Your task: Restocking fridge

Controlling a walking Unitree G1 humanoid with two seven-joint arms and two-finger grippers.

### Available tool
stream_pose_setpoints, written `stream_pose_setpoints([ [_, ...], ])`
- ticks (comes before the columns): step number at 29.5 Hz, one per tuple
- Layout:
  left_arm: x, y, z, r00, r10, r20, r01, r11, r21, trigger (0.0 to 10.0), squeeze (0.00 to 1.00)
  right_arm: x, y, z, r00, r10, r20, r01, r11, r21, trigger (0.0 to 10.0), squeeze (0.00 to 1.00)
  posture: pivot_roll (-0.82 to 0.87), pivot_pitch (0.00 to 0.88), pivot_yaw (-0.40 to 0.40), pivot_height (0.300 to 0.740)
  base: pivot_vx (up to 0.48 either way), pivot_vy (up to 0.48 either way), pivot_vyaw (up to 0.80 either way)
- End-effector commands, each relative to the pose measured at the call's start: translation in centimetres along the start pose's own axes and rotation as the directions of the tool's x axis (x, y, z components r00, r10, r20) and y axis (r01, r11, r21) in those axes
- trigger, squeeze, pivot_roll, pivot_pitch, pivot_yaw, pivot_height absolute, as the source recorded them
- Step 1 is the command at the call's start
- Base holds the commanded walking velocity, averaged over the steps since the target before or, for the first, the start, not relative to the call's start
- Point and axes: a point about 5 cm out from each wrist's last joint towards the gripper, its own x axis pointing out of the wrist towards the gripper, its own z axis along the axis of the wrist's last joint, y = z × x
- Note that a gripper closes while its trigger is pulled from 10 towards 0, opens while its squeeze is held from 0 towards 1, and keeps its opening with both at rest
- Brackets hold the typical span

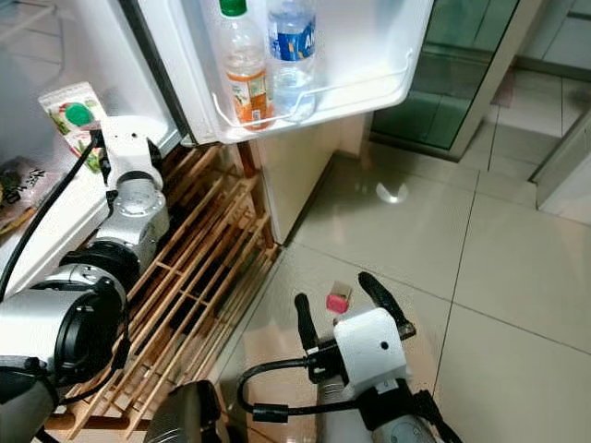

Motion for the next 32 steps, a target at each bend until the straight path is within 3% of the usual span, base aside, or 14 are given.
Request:
stream_pose_setpoints([
  [1,0.3,0.5,0.1,1.000,0.009,-0.014,-0.009,1.000,0.021,10.0,0.00,-0.4,0.2,0.5,1.000,0.000,0.004,0.000,1.000,0.003,10.0,0.39,-0.58,0.219,0.127,0.638,0.000,0.000,0.00],
  [11,0.7,-0.1,1.1,0.996,-0.087,-0.016,0.088,0.993,0.074,10.0,0.00,-0.8,-0.2,0.4,1.000,0.001,-0.012,-0.002,1.000,-0.021,10.0,0.40,-0.60,0.215,0.124,0.638,0.000,0.000,0.00],
  [16,0.6,-0.7,1.5,0.994,-0.106,-0.018,0.106,0.993,0.045,10.0,0.00,-0.7,-0.3,0.3,1.000,0.000,-0.013,-0.001,0.999,-0.036,10.0,0.40,-0.60,0.205,0.122,0.638,0.000,0.000,0.00],
  [18,0.4,-1.4,2.0,0.993,-0.118,-0.026,0.118,0.993,-0.007,10.0,0.00,-0.6,-0.6,0.2,1.000,0.003,-0.016,-0.004,0.998,-0.064,10.0,0.40,-0.61,0.189,0.115,0.638,0.000,0.000,0.00],
  [24,0.6,-1.3,2.4,0.994,-0.100,-0.031,0.099,0.994,-0.040,10.0,0.00,-0.4,-1.2,-0.1,1.000,-0.001,-0.020,-0.001,0.997,-0.079,10.0,0.40,-0.60,0.165,0.113,0.638,0.000,0.000,0.00],
  [25,0.4,-1.4,1.9,0.993,-0.111,-0.043,0.109,0.993,-0.044,10.0,0.00,0.0,-1.5,-0.2,0.999,-0.035,-0.025,0.035,0.999,-0.026,10.0,0.39,-0.59,0.150,0.111,0.638,0.000,0.000,0.00],
  [27,0.4,-1.4,1.9,0.993,-0.111,-0.043,0.109,0.993,-0.044,10.0,0.00,0.0,-1.5,-0.2,0.999,-0.035,-0.025,0.035,0.999,-0.026,10.0,0.39,-0.59,0.150,0.111,0.638,0.000,0.000,0.00],
  [32,-0.7,-1.9,-0.7,0.984,-0.173,-0.053,0.171,0.985,-0.032,10.0,0.00,1.9,-2.6,-0.6,0.998,-0.067,-0.006,0.067,0.997,0.042,10.0,0.40,-0.52,0.080,0.090,0.638,0.000,0.000,0.00],
])
